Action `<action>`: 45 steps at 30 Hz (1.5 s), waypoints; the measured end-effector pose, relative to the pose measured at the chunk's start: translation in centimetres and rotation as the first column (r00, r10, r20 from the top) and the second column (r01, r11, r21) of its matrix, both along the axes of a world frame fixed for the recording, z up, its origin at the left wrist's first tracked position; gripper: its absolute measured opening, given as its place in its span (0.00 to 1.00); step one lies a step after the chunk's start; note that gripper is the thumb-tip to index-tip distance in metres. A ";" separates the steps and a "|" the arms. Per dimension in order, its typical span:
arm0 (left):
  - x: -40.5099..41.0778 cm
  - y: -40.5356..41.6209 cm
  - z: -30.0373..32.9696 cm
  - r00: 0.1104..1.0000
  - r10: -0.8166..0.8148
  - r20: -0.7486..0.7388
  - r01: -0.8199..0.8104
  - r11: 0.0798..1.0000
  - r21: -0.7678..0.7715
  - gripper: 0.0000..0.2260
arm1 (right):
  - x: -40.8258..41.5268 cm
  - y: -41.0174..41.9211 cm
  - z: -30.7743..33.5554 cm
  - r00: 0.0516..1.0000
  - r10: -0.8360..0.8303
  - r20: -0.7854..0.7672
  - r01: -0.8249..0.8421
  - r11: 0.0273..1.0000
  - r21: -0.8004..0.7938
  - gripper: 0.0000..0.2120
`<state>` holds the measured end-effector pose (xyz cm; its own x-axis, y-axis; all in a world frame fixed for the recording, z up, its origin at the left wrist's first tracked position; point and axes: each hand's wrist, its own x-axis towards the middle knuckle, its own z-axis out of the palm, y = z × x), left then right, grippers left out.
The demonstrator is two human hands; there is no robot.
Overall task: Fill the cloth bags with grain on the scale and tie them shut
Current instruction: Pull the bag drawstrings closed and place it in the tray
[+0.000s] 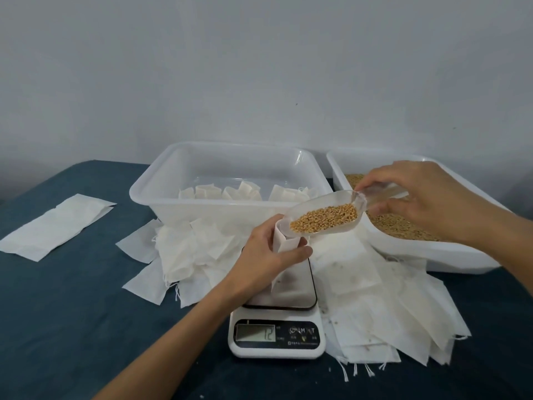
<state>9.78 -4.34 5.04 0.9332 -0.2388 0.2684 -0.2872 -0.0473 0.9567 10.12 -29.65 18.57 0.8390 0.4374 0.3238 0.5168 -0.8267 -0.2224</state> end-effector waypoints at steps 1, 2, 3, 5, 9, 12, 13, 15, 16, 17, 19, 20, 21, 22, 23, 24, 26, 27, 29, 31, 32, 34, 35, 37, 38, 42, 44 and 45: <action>0.0 0.0 0.0 1.000 0.004 0.001 -0.004 1.000 0.002 0.14 | 0.1 0.0 0.0 1.000 -0.002 0.010 0.002 1.000 -0.019 0.16; 0.0 0.0 0.0 1.000 0.009 0.001 -0.009 1.000 0.003 0.13 | 0.2 0.0 0.0 1.000 -0.001 0.017 0.001 0.999 -0.034 0.16; 0.0 0.0 0.0 1.000 0.011 -0.003 -0.011 1.000 0.005 0.13 | 0.3 -0.1 -0.1 1.000 0.001 0.022 0.000 0.999 -0.046 0.16; 0.0 0.0 -0.1 1.000 0.011 -0.017 -0.011 1.000 0.015 0.13 | 0.5 -0.1 -0.1 1.000 0.007 0.029 -0.004 0.997 -0.076 0.16; -0.1 0.0 -0.1 0.999 0.013 -0.033 -0.012 0.999 0.038 0.14 | 0.9 0.0 -0.4 0.999 0.007 0.052 0.000 0.991 -0.136 0.16; -0.2 -0.1 0.1 0.999 0.025 -0.036 -0.024 0.999 0.042 0.15 | 0.9 0.0 -0.5 0.998 0.017 0.059 -0.008 0.989 -0.149 0.17; -0.2 -0.1 0.1 0.999 0.029 -0.042 -0.027 0.999 0.043 0.17 | 1.0 0.1 -0.5 0.998 0.021 0.067 -0.010 0.988 -0.155 0.17; -0.3 -0.1 0.1 0.997 0.036 -0.065 -0.034 0.999 0.039 0.20 | 1.0 0.1 -0.4 0.996 0.027 0.084 -0.014 0.987 -0.160 0.16; -0.3 -0.1 0.1 0.996 0.039 -0.076 -0.036 0.999 0.035 0.22 | 1.0 0.2 -0.4 0.995 0.028 0.091 -0.014 0.987 -0.160 0.16; -0.3 -0.1 0.1 0.996 0.040 -0.083 -0.037 0.999 0.032 0.22 | 1.0 0.2 -0.3 0.995 0.030 0.097 -0.014 0.987 -0.160 0.16; -0.3 -0.1 0.0 0.996 0.037 -0.080 -0.035 0.999 0.029 0.20 | 0.9 0.3 -0.2 0.994 0.036 0.107 -0.018 0.986 -0.165 0.16; -0.2 -0.1 0.0 0.997 0.035 -0.071 -0.033 0.999 0.030 0.17 | 0.9 0.4 -0.3 0.993 0.039 0.112 -0.019 0.986 -0.168 0.16; -0.2 -0.1 0.0 0.997 0.034 -0.063 -0.032 0.999 0.032 0.15 | 0.8 0.4 -0.3 0.992 0.040 0.118 -0.019 0.985 -0.173 0.16; -0.2 -0.1 0.0 0.998 0.033 -0.058 -0.031 0.999 0.033 0.14 | 0.8 0.5 -0.3 0.992 0.040 0.123 -0.018 0.984 -0.178 0.16; -0.2 -0.1 0.0 0.998 0.032 -0.056 -0.030 0.999 0.033 0.14 | 0.8 0.5 -0.3 0.991 0.039 0.126 -0.016 0.983 -0.181 0.16; -0.2 -0.1 0.0 0.998 0.031 -0.055 -0.029 0.999 0.034 0.13 | 0.8 0.5 -0.3 0.991 0.038 0.127 -0.014 0.983 -0.180 0.16; -0.2 -0.1 0.0 0.998 0.030 -0.053 -0.028 0.999 0.038 0.13 | 0.7 0.5 -0.4 0.991 0.036 0.127 -0.014 0.985 -0.173 0.16; -0.2 -0.1 0.0 0.998 0.029 -0.053 -0.027 0.999 0.037 0.14 | 0.7 0.5 -0.4 0.991 0.037 0.127 -0.015 0.985 -0.172 0.16; -0.2 -0.1 0.0 0.998 0.026 -0.054 -0.025 0.999 0.031 0.14 | 0.7 0.5 -0.5 0.990 0.040 0.132 -0.014 0.982 -0.187 0.16; -0.2 -0.1 0.0 0.998 0.024 -0.055 -0.023 0.999 0.026 0.14 | 0.8 0.5 -0.5 0.989 0.039 0.141 -0.011 0.980 -0.198 0.17; -0.2 -0.1 0.0 0.998 0.022 -0.054 -0.021 0.999 0.024 0.13 | 0.8 0.5 -0.5 0.989 0.039 0.144 -0.010 0.980 -0.200 0.17; -0.2 0.0 0.0 0.999 0.018 -0.051 -0.017 1.000 0.018 0.12 | 0.9 0.5 -0.5 0.987 0.041 0.153 -0.008 0.978 -0.207 0.17; -0.2 0.0 0.0 0.999 0.016 -0.051 -0.016 1.000 0.015 0.13 | 1.0 0.5 -0.5 0.987 0.041 0.158 -0.007 0.978 -0.210 0.17; -0.2 -0.1 0.0 0.998 0.016 -0.054 -0.016 1.000 0.011 0.14 | 1.0 0.5 -0.5 0.986 0.039 0.161 -0.005 0.978 -0.209 0.17; -0.2 -0.1 -0.1 0.998 0.017 -0.055 -0.016 1.000 0.009 0.14 | 1.0 0.5 -0.5 0.986 0.038 0.161 -0.004 0.978 -0.208 0.17; -0.1 -0.1 -0.2 0.998 0.013 -0.056 -0.013 1.000 0.009 0.16 | 0.6 0.7 -0.3 0.985 0.037 0.169 0.000 0.977 -0.214 0.17; -0.1 -0.1 -0.2 0.998 0.006 -0.055 -0.006 1.000 0.002 0.17 | 0.4 0.9 -0.2 0.984 0.036 0.172 0.002 0.976 -0.216 0.16; -0.1 0.0 -0.2 0.999 0.002 -0.055 -0.002 1.000 -0.003 0.17 | 0.3 1.0 -0.1 0.985 0.033 0.172 0.005 0.976 -0.220 0.16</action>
